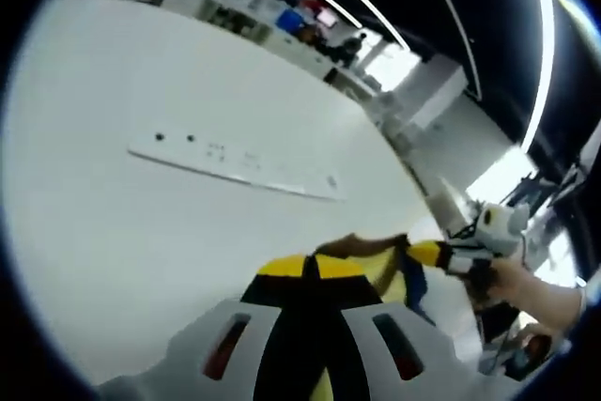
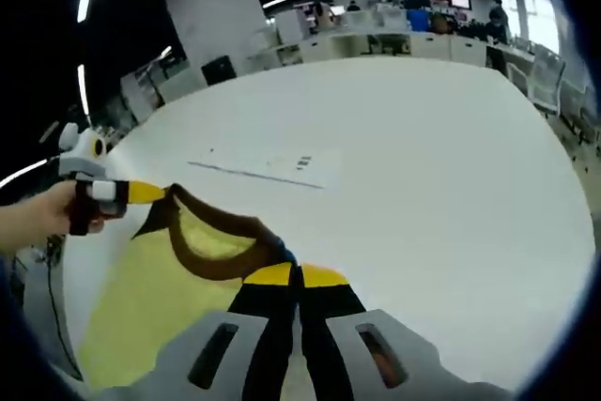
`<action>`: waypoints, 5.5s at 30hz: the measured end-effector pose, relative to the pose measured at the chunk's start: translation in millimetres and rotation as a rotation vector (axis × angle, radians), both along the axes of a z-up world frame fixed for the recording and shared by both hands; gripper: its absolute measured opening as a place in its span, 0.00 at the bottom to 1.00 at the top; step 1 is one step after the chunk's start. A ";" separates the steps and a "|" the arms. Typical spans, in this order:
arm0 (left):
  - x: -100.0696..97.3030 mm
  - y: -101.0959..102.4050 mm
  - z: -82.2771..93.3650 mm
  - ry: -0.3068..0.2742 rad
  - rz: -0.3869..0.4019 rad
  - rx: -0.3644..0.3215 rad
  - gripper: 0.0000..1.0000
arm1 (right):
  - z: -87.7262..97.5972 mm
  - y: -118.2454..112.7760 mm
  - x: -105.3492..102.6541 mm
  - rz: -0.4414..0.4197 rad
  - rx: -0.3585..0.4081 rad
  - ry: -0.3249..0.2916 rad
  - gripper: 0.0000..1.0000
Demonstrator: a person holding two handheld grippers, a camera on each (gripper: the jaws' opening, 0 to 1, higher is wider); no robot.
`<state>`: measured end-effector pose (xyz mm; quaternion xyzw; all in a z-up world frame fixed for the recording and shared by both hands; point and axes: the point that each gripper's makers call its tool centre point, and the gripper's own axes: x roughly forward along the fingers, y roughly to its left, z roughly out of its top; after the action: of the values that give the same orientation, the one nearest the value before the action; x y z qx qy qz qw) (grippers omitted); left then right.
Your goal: Fold the garment on the visible template until the final outline fits inside the template.
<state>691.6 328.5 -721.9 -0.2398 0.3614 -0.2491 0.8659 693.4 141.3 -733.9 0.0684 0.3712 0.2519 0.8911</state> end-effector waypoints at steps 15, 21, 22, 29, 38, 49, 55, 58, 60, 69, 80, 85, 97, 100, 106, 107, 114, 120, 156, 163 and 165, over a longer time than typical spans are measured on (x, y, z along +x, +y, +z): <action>3.4 1.3 -22.8 0.062 0.026 0.023 0.00 | -18.7 1.8 10.0 0.046 -0.070 -0.035 0.01; 4.9 2.5 -29.9 0.076 0.031 0.036 0.00 | -24.7 2.5 11.3 0.093 -0.132 -0.061 0.01; 5.0 2.5 -30.7 0.078 0.031 0.039 0.00 | -25.4 2.4 11.5 0.098 -0.140 -0.065 0.01; 5.9 3.2 -36.8 0.098 0.044 0.037 0.00 | -29.3 0.9 10.9 0.133 -0.202 -0.079 0.02; 5.8 3.7 -37.8 0.103 0.043 0.041 0.00 | -30.2 2.1 10.2 0.184 -0.262 -0.113 0.03; 8.2 7.5 -23.9 0.062 0.049 0.041 0.00 | -25.1 -6.7 7.3 0.162 -0.280 -0.105 0.10; 1.9 7.6 -18.8 0.060 0.040 0.043 0.01 | -15.9 -8.2 3.9 0.155 -0.278 -0.109 0.11; -2.7 5.0 -12.9 0.050 0.025 0.040 0.07 | -8.2 -8.0 2.5 0.148 -0.251 -0.113 0.12; -4.6 4.2 -9.6 0.040 0.018 0.044 0.11 | -3.4 -7.1 0.6 0.152 -0.239 -0.118 0.14; -14.7 5.8 2.8 0.025 0.019 0.022 0.20 | 15.0 3.4 -11.8 0.207 -0.225 -0.142 0.24; -34.1 4.4 15.4 0.021 -0.007 0.003 0.30 | 33.6 10.6 -27.0 0.218 -0.181 -0.149 0.30; -42.7 6.1 23.3 0.011 -0.009 0.005 0.33 | 42.7 12.4 -34.4 0.220 -0.168 -0.155 0.33; -71.1 7.4 51.0 -0.030 -0.016 -0.008 0.42 | 75.7 21.2 -59.5 0.235 -0.139 -0.198 0.42; -78.6 6.4 56.4 -0.036 -0.021 -0.017 0.43 | 85.8 23.8 -69.2 0.241 -0.129 -0.212 0.43; -93.5 8.2 65.6 -0.052 -0.023 -0.019 0.45 | 98.6 23.1 -85.9 0.239 -0.126 -0.235 0.46; -95.3 8.4 67.1 -0.055 -0.023 -0.021 0.45 | 99.7 22.8 -88.3 0.238 -0.127 -0.237 0.46; -111.9 9.7 77.7 -0.078 -0.032 -0.019 0.48 | 105.8 17.2 -105.8 0.210 -0.118 -0.245 0.52; -130.6 8.7 85.0 -0.112 -0.080 0.027 0.49 | 116.8 16.6 -122.7 0.180 -0.077 -0.259 0.56; -238.1 11.1 114.7 -0.205 -0.124 0.135 0.83 | 133.4 -2.2 -231.3 0.174 -0.013 -0.252 0.95; -254.0 7.8 124.6 -0.220 -0.126 0.121 0.85 | 133.8 -15.0 -246.2 0.153 -0.008 -0.246 0.98; -259.6 6.9 127.3 -0.225 -0.128 0.122 0.86 | 133.5 -18.2 -252.1 0.147 -0.003 -0.239 1.00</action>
<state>431.9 335.4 -594.5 -0.1336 0.2912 -0.3065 0.8963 441.3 123.2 -600.3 0.0094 0.2668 0.3224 0.9082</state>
